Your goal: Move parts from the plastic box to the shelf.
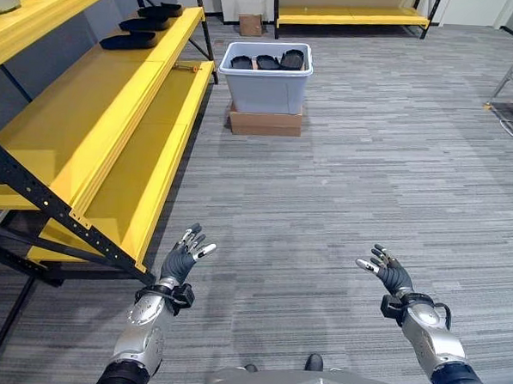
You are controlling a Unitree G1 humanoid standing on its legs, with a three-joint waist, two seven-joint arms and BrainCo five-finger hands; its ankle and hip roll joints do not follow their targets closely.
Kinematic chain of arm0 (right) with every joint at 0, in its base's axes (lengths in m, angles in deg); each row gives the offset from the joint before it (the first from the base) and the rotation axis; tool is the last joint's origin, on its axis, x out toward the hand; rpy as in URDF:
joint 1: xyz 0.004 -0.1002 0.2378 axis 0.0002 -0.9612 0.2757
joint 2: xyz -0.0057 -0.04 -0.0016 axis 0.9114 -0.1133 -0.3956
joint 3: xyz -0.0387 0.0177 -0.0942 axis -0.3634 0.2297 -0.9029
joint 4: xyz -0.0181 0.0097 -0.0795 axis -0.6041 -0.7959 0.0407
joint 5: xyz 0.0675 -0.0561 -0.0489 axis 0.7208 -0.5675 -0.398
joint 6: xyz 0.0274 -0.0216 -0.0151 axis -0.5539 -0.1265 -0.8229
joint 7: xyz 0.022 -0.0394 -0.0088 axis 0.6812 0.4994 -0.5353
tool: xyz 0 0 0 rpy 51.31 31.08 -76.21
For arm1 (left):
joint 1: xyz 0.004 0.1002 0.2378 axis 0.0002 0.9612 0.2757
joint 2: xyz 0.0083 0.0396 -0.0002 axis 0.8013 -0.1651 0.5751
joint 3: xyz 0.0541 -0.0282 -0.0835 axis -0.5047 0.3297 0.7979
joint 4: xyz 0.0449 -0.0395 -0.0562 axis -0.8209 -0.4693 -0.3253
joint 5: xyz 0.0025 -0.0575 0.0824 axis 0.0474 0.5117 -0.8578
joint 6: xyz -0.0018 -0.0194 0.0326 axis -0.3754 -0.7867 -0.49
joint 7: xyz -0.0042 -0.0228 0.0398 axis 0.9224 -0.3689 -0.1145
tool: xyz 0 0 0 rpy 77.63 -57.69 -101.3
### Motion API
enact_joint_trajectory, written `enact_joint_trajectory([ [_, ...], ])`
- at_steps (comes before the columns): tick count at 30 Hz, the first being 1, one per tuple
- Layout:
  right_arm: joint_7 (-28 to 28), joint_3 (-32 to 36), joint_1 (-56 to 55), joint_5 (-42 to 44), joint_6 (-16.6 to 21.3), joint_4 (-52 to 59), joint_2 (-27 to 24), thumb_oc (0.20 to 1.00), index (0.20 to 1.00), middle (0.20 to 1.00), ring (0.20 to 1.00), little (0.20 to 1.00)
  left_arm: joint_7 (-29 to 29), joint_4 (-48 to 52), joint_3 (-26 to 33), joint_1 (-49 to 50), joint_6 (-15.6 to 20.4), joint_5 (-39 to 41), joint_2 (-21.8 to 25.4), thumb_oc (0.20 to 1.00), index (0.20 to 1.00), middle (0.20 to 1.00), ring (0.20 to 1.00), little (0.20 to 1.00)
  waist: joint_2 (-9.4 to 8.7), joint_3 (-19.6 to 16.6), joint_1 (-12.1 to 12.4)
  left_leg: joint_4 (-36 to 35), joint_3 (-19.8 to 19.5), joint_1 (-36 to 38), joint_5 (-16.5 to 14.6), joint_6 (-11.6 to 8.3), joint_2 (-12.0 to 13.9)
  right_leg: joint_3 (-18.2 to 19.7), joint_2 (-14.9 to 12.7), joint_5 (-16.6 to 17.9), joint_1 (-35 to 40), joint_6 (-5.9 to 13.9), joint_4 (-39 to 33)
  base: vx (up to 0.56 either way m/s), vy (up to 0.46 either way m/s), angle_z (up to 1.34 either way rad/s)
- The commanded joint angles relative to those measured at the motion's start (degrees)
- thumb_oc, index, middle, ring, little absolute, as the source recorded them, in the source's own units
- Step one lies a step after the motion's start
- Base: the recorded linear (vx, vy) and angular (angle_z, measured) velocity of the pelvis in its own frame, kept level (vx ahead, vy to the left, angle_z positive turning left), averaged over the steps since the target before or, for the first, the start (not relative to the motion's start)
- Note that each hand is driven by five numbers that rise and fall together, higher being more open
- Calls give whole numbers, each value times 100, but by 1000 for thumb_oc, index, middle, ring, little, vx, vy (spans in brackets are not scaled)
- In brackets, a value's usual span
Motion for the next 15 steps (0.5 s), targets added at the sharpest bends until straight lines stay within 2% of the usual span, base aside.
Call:
enact_joint_trajectory([
  [1,83,21,278,210,105,161,-100,1000,1000,1000,1000,1000,81,192,-49,-337,180,-333,352,1000,1000,1000,1000,1000,-203,-152,8,27,185,-124,139,-389,214,-58,-332,-164,307,498,60,0,0,0],
  [5,42,-18,213,671,-84,257,24,1000,1000,1000,1000,1000,-104,167,-68,-325,15,223,261,1000,1000,1000,1000,1000,-171,-153,-11,27,172,-120,137,-374,197,-61,-346,-155,316,504,60,-1,8,0],
  [15,-21,104,89,595,60,715,100,1000,1000,1000,1000,1000,-28,393,188,-68,-223,757,67,1000,1000,1000,1000,1000,-200,-116,26,27,148,-161,118,-331,144,-86,-375,-125,287,528,60,6,4,0],
])
